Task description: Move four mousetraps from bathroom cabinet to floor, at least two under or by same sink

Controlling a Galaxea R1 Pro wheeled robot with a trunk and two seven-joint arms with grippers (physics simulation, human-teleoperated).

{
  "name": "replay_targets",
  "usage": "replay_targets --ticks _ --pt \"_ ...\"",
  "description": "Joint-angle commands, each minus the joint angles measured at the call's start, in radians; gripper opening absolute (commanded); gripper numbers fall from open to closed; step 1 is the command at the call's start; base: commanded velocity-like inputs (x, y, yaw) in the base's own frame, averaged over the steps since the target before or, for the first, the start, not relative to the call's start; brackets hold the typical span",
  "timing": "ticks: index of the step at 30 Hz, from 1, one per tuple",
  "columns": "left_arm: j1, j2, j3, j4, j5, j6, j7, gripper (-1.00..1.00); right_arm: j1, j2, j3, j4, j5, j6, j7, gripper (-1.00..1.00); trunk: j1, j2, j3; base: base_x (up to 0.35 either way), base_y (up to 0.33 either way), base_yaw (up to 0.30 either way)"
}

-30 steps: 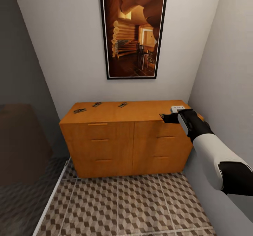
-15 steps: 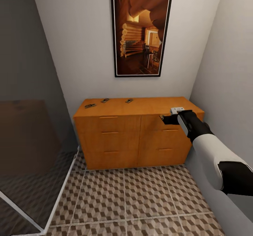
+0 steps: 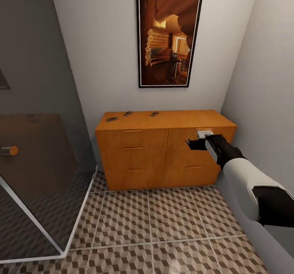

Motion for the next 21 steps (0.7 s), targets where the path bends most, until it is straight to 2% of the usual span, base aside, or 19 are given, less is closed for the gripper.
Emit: replay_targets --ticks 1,6,8,9,11,15,17,18,21 --pt "0.0 0.0 0.0 -0.001 0.001 -0.002 0.0 1.0 0.0 -0.001 0.002 0.041 0.008 -0.04 0.006 -1.0 0.0 0.0 -0.001 -0.009 0.004 0.0" --pt "0.0 0.0 0.0 -0.001 0.002 -0.002 0.0 1.0 0.0 -0.011 0.002 0.2 0.009 -0.184 0.007 -1.0 0.0 0.0 -0.001 -0.004 0.002 0.0" --pt "0.0 0.0 0.0 -0.001 0.002 -0.002 0.0 1.0 0.0 -0.019 0.003 0.295 0.009 -0.272 0.007 -1.0 0.0 0.0 -0.001 0.0 0.0 0.0" --pt "0.0 0.0 0.0 -0.001 0.002 -0.002 0.0 1.0 0.003 -0.022 0.003 0.343 0.009 -0.349 0.007 -1.0 0.0 0.0 -0.001 0.0 0.0 0.0" --pt "0.0 0.0 0.0 -0.001 0.001 -0.002 0.0 1.0 0.028 -0.024 0.004 0.372 0.009 -0.424 0.008 -1.0 0.0 0.0 -0.001 0.0 0.0 0.0" --pt "0.0 0.0 0.0 -0.001 0.001 -0.002 0.0 1.0 0.155 -0.025 0.003 0.387 0.009 -0.528 0.008 -1.0 0.0 0.0 -0.001 0.0 0.0 0.0" --pt "0.0 0.0 0.0 -0.001 0.001 -0.002 0.0 1.0 0.239 -0.024 0.004 0.389 0.009 -0.618 0.008 -1.0 0.0 0.0 -0.001 0.0 0.0 0.0" --pt "0.0 0.0 0.0 -0.001 0.001 -0.002 0.0 1.0 0.331 -0.021 0.005 0.39 0.008 -0.711 0.009 -1.0 0.0 0.0 -0.001 0.0 0.0 0.0" --pt "0.0 0.0 0.0 -0.001 0.002 -0.002 0.0 1.0 0.468 -0.014 0.005 0.39 0.007 -0.83 0.012 -1.0 0.0 0.0 -0.001 0.0 0.0 0.0"
